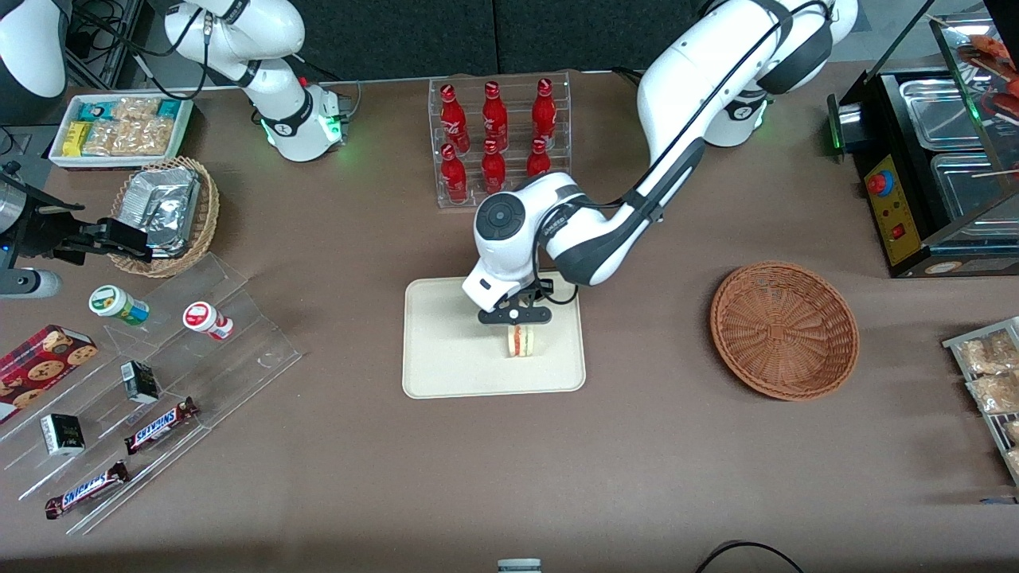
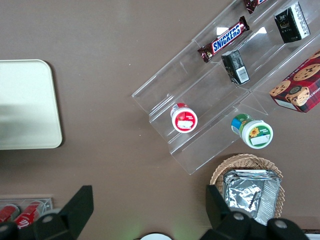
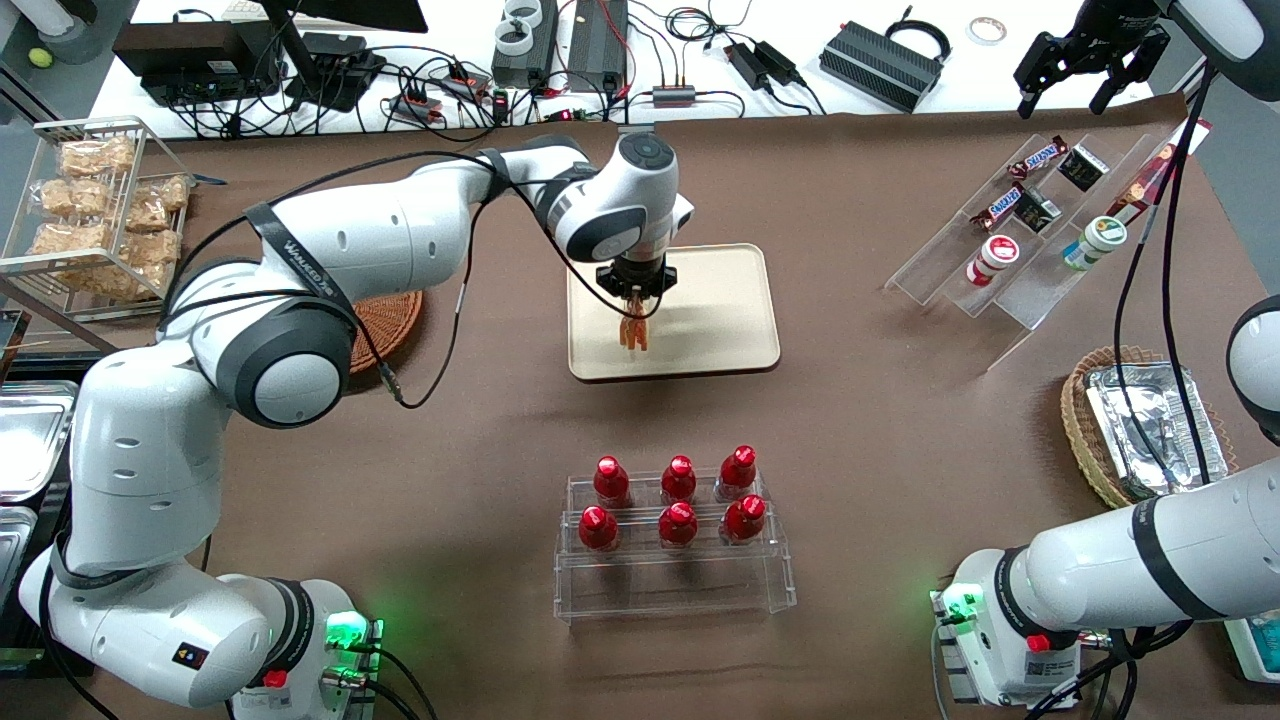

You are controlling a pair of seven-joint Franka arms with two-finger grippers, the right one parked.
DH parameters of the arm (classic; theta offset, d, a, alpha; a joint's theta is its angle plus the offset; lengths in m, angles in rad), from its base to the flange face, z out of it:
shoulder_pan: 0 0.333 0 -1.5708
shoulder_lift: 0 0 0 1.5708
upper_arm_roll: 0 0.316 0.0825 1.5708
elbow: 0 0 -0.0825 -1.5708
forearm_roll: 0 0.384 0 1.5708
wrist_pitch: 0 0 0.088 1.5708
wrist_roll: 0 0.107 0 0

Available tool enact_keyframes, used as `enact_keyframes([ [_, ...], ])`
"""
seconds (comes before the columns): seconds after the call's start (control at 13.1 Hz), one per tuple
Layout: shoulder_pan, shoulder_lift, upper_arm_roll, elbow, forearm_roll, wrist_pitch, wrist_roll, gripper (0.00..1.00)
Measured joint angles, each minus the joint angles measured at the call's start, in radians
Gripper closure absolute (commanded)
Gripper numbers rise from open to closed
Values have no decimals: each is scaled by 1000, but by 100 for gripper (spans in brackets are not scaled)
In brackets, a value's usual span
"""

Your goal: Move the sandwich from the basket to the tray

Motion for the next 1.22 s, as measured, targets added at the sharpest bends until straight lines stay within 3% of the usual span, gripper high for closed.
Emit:
enact_keyframes([
  [0.23,-4,25,0,1,9,22,-70,89],
  [0.31,-4,26,1,1,11,27,-82,60],
  [0.38,-4,26,0,1,15,27,-88,1],
  [0.92,4,3,2,51,27,26,-93,0],
  [1.22,33,-158,3,82,27,-157,-94,0],
])
